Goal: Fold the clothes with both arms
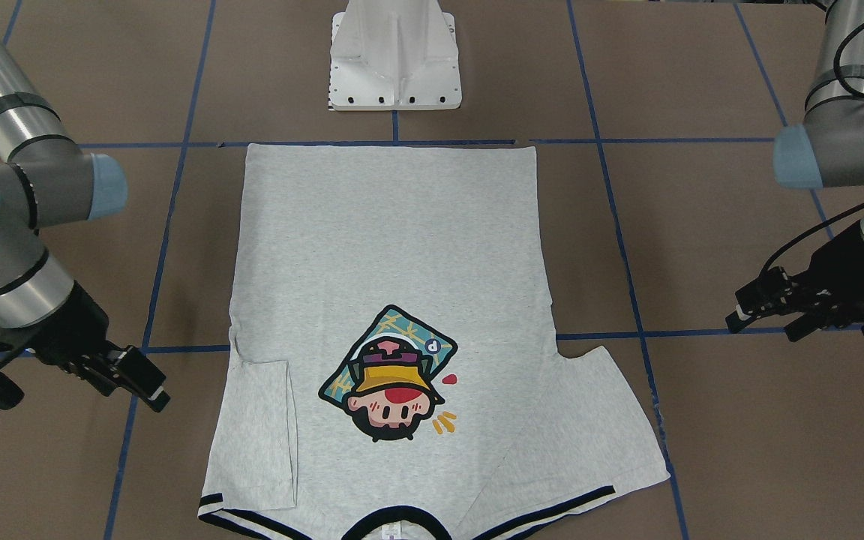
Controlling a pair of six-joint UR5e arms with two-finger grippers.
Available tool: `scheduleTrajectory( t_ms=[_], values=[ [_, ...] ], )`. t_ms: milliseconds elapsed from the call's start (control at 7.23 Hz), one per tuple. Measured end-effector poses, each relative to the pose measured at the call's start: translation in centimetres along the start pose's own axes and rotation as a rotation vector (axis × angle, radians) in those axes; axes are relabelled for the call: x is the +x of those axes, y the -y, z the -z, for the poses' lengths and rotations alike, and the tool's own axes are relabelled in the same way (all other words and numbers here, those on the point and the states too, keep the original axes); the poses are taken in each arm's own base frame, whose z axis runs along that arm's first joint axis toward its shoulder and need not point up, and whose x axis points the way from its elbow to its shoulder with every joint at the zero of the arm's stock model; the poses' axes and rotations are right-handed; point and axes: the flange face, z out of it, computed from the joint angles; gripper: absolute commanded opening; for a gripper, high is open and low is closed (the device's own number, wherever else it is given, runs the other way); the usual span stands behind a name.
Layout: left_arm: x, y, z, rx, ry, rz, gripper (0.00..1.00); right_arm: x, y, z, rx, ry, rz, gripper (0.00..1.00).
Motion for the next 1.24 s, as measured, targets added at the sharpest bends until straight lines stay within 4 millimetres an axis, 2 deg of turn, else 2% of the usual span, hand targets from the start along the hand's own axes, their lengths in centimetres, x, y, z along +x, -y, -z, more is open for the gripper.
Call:
scheduleTrajectory(
  t_ms=[138,277,415,692,968,1245],
  values=[
    [0.7,1.6,-4.1,0.066,0.006,0.04,0.98,2.3,0.3,2.1,-0.009,0.009,-0.005,1.0],
    [1.4,3.5,-7.8,0.114,0.009,0.064,0.97,4.4,0.1,3.3,-0.004,0.024,-0.005,1.0],
    [1.7,5.0,-10.1,0.131,0.014,0.077,0.93,5.9,-0.2,3.8,0.003,0.042,0.001,1.0],
    [1.7,6.0,-13.7,0.155,0.033,0.073,0.87,7.8,-0.1,4.1,0.015,0.052,0.006,1.0],
    [2.8,5.7,-16.7,0.173,0.04,0.049,0.71,8.9,0.2,4.2,0.038,0.041,-0.001,1.0],
    [3.6,5.4,-18.8,0.181,0.066,0.043,0.5,9.4,0.2,4.3,0.057,0.049,-0.001,1.0]
  ],
)
